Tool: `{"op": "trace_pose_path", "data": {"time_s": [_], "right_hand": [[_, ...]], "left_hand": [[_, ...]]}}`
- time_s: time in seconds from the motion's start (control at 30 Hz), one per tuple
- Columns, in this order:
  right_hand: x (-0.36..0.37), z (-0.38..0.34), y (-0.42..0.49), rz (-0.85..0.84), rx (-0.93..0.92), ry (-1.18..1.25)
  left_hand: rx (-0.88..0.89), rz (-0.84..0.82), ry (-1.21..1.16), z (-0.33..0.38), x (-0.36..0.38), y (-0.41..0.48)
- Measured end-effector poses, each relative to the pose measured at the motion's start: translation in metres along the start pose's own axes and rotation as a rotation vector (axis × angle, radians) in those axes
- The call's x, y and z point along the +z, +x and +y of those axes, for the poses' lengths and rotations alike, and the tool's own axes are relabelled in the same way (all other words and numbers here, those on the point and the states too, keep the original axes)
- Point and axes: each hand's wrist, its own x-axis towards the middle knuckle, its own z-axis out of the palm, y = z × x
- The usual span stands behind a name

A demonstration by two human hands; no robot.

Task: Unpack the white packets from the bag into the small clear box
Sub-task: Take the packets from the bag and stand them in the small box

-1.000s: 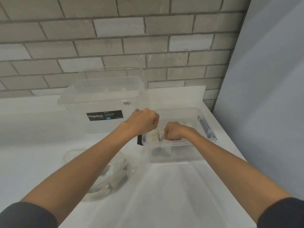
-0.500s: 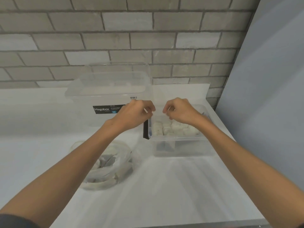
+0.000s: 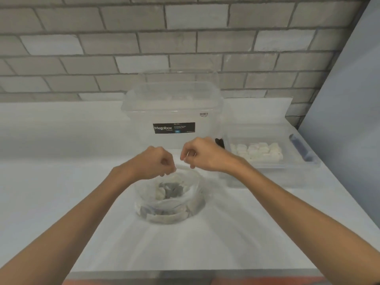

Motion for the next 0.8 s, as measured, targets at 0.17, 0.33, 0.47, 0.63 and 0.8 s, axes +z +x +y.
{"op": "trace_pose_path", "data": {"time_s": [0.17,0.33,0.47,0.63,0.8], "right_hand": [[0.047,-0.005,0.015,-0.127,0.041,-0.035],[0.088,0.001,0.032,-0.172,0.133,-0.079],[0.105,0.000,0.038,-0.161,0.168,-0.056],[0.116,0.002,0.043,-0.138,0.204,0.011],[0.109,-0.002,0.040,-0.119,0.202,0.045]], "left_hand": [[-0.041,-0.008,0.221,-0.021,0.024,0.001],[-0.009,0.057,0.417,-0.031,0.038,0.003],[0.002,0.103,0.438,-0.039,0.044,0.001],[0.000,0.117,0.367,-0.047,0.045,-0.002],[0.009,0.124,0.246,-0.051,0.043,-0.006]]}}
